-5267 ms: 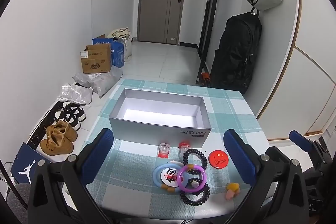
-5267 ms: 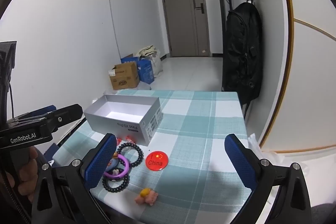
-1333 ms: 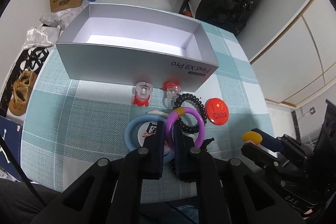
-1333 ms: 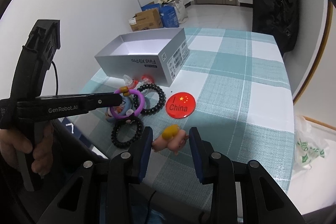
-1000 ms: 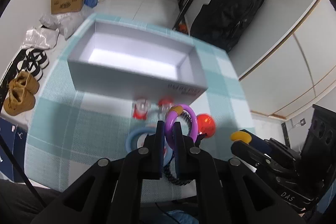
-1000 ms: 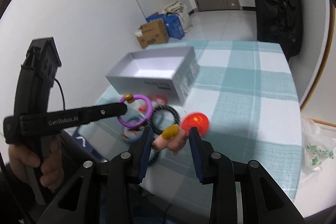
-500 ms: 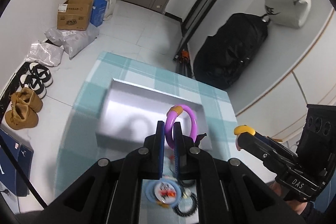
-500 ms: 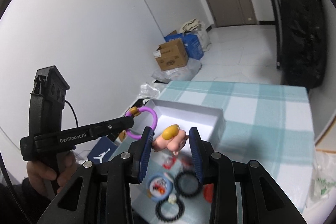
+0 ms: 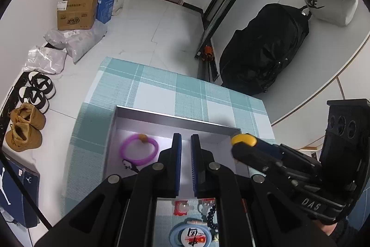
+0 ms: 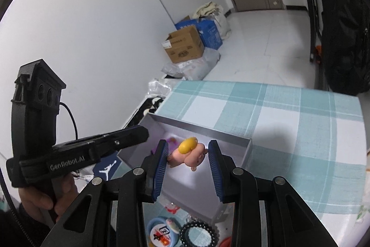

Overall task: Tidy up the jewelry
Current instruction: 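Carry pig into box with right gripper while left gripper carries purple bangle there, then open both grippers to release the pig and bangle, then withdraw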

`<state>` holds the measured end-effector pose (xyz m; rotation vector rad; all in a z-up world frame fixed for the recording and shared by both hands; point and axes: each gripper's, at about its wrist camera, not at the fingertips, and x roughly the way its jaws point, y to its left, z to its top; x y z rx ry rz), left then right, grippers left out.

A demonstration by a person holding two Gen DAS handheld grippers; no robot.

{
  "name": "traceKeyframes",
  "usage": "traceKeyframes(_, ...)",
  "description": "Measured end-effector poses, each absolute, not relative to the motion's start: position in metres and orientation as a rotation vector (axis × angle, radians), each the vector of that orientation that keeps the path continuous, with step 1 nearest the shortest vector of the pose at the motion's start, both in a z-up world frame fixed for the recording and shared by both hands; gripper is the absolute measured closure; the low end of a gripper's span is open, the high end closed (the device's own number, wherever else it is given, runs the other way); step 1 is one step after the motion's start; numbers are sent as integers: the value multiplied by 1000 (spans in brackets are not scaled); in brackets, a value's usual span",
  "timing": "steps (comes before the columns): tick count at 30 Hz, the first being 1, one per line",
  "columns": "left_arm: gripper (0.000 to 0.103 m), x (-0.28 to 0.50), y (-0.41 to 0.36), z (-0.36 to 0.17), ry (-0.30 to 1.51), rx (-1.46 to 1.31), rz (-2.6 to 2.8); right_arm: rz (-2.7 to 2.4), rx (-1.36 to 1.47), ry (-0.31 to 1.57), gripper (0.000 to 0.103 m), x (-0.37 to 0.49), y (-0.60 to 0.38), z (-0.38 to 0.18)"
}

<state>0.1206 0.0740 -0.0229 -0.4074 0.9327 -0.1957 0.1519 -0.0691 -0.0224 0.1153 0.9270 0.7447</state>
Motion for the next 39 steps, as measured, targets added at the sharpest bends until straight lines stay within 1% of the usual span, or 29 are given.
traceKeyframes(4, 99, 127, 74, -25, 942, -427, -236, 733, 95, 951, 65, 155, -62, -31)
traceKeyframes(5, 98, 129, 73, -25, 954, -428, -238, 730, 91, 963, 58, 156, -60, -33)
traceKeyframes(6, 92, 130, 74, -25, 968, -429, -237, 730, 91, 974, 54, 159, -59, -36)
traceKeyframes(7, 79, 130, 75, -25, 976, -433, -237, 733, 96, 978, 41, 161, -59, -38)
traceKeyframes(8, 72, 130, 78, -25, 974, -444, -240, 730, 99, 977, 35, 160, -61, -37)
traceKeyframes(9, 59, 127, 83, -23, 955, -470, -239, 725, 104, 969, 35, 159, -63, -36)
traceKeyframes(10, 52, 124, 85, -20, 932, -494, -245, 724, 109, 955, 35, 157, -66, -32)
traceKeyframes(14, 50, 115, 90, -5, 874, -494, -238, 707, 121, 915, 30, 152, -77, -20)
traceKeyframes(18, 48, 108, 92, 3, 839, -483, -226, 695, 134, 890, 28, 145, -85, -12)
traceKeyframes(20, 47, 103, 92, 7, 823, -458, -201, 689, 127, 870, 24, 141, -87, -8)
traceKeyframes(22, 44, 98, 92, 8, 807, -421, -165, 679, 116, 845, 22, 136, -90, -4)
traceKeyframes(31, 44, 74, 78, 8, 783, -255, -67, 676, 83, 761, 13, 107, -99, 4)
traceKeyframes(39, 42, 53, 67, 0, 796, -199, -27, 631, 56, 738, 6, 85, -115, 5)
